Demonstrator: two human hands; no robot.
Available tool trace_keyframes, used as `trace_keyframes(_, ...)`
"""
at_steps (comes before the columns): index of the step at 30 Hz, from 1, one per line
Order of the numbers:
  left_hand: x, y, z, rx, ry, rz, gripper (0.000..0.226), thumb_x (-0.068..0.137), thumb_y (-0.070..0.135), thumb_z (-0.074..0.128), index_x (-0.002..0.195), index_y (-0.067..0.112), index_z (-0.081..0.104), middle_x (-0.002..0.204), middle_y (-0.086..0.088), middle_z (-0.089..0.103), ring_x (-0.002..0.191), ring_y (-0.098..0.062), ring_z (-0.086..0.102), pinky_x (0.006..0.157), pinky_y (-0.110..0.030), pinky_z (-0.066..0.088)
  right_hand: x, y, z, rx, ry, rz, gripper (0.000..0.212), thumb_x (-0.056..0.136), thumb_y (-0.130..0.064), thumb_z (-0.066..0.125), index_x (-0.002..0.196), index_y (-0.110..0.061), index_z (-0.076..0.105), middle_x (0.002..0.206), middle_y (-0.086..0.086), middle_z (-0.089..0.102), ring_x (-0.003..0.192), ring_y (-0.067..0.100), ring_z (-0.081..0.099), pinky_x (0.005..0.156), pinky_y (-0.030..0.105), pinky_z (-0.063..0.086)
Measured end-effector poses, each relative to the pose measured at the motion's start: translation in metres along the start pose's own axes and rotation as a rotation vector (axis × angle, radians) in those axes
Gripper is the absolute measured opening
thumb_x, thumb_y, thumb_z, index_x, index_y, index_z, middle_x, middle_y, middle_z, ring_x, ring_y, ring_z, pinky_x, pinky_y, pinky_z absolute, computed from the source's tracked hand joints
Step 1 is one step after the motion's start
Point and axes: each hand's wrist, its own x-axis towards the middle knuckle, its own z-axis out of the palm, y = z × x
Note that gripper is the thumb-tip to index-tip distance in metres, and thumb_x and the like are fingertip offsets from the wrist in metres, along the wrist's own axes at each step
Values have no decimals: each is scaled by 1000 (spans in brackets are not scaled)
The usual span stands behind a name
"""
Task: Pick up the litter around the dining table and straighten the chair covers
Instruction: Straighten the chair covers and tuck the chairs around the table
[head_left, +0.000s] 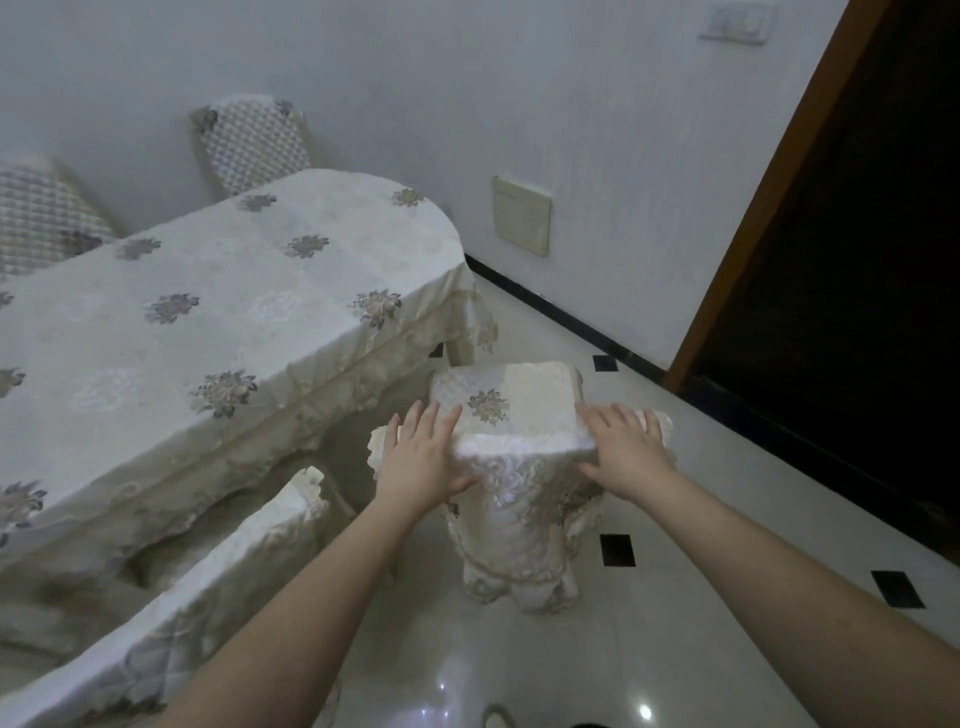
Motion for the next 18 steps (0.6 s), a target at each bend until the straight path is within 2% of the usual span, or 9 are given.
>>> trace_keyframes(2,18,-5,4,-29,-98,5,77,69,77,55,129,30,47,129,1,56,127,-23,45,109,-47,25,7,4,12,39,-28,7,68,87,-44,58,144,-28,28,146,0,38,137,22,29,116,47,10)
trace_keyframes(4,33,-8,4,-65,-179,15,60,67,73,57,108,29,55,102,3,65,102,-22,60,91,-40,37,11,9,26,78,5,3,60,86,-44,59,139,-29,36,140,-1,44,131,21,36,114,43,15)
trace_keyframes(5,38,-8,1,-62,-218,41,55,68,70,59,104,29,56,95,4,66,95,-22,62,83,-36,39,15,11,29,88,15,3,58,85,-45,59,137,-30,39,137,-2,47,128,20,39,114,42,17)
trace_keyframes(7,46,-11,-3,-41,-282,107,48,72,63,61,105,28,57,93,4,68,89,-22,63,73,-32,41,25,15,28,94,-7,5,53,82,-47,63,129,-31,46,127,-4,54,119,19,47,108,38,27)
trace_keyframes(9,49,-14,-7,-50,-330,141,42,76,54,61,107,27,57,96,3,68,90,-23,63,71,-32,45,36,18,24,78,-56,8,44,78,-46,68,117,-31,53,114,-5,61,104,18,56,90,31,38)
trace_keyframes(11,50,-14,-10,-53,-344,162,35,78,45,61,109,27,57,99,3,68,94,-24,63,71,-32,46,45,20,22,16,-74,12,36,76,-41,69,109,-31,58,103,-4,65,91,18,58,74,27,38)
trace_keyframes(14,51,-12,-14,-35,-362,162,29,80,35,60,108,27,58,99,4,68,95,-23,63,67,-31,42,54,19,28,-49,-84,28,29,76,-38,69,104,-33,59,95,-5,65,80,16,55,67,27,39)
trace_keyframes(18,53,-11,-12,-34,-393,138,28,78,27,59,106,26,62,97,4,68,93,-23,63,69,-30,43,57,22,34,-47,-84,26,33,76,-33,70,107,-37,59,93,-6,65,79,15,55,66,27,42)
